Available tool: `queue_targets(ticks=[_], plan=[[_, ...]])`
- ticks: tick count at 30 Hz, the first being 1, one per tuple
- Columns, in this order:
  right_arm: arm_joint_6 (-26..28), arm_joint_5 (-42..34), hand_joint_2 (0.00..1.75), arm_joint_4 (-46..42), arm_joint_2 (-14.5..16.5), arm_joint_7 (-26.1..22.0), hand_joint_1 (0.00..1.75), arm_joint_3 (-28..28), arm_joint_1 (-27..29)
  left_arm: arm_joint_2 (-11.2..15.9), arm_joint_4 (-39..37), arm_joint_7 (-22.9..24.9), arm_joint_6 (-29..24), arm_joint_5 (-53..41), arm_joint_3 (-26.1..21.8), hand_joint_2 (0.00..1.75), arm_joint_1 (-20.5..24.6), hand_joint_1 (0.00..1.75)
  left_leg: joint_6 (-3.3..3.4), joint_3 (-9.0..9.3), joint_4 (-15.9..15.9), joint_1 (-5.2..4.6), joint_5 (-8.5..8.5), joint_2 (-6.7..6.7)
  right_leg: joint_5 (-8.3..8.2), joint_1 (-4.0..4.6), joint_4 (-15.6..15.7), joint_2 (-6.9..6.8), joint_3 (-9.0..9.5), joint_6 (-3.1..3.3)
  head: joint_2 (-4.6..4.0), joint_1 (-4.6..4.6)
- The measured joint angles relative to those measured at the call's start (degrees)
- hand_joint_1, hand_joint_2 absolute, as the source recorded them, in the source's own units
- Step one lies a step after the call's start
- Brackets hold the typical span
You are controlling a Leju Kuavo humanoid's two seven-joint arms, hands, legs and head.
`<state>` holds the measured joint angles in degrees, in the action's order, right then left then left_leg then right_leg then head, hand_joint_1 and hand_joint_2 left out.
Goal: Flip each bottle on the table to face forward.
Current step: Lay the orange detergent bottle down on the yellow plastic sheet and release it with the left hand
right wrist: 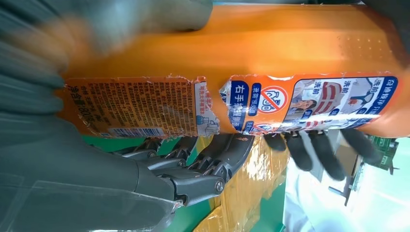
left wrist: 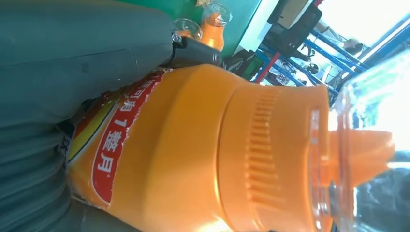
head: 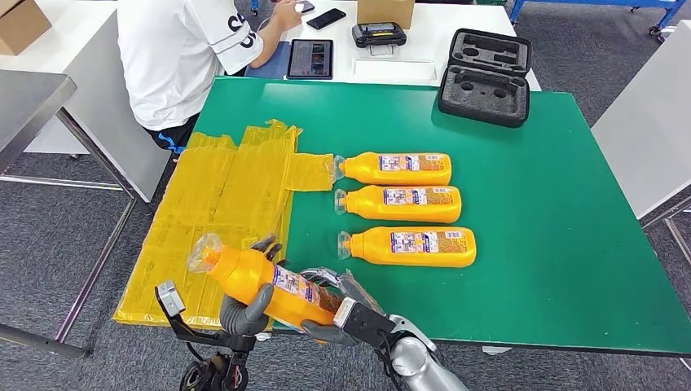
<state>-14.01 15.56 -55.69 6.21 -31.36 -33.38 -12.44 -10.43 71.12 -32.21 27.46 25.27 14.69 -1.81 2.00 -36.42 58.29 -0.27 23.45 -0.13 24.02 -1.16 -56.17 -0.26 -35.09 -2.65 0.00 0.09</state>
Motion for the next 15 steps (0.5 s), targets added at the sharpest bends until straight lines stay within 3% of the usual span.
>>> queue_targets(ticks=[12,13,15], plan=[[0.0,0.0,1.75,0.0,0.0,0.0,1.73,-0.1,0.1,0.0,0.0,-0.9,0.2,-0.4,0.0,1.75,0.2,1.75,0.00,0.00,0.0,0.00,0.00,0.01,0.00,0.00,0.0,0.00,0.00,0.00,0.00,-0.01],[0.0,0.0,1.75,0.0,0.0,0.0,1.41,-0.1,0.1,0.0,0.0,-1.0,0.2,-0.6,0.0,1.75,0.2,1.75,0.00,0.00,0.0,0.00,0.00,0.01,0.00,0.00,0.0,0.00,0.00,0.00,0.00,-0.01],[0.0,0.0,1.75,0.0,0.0,0.0,0.54,-0.1,0.1,0.0,0.0,-1.1,0.2,-0.9,0.0,1.75,0.2,1.75,0.00,0.00,0.0,0.00,0.00,0.01,0.00,0.00,0.0,0.00,0.00,0.00,0.00,0.00]])
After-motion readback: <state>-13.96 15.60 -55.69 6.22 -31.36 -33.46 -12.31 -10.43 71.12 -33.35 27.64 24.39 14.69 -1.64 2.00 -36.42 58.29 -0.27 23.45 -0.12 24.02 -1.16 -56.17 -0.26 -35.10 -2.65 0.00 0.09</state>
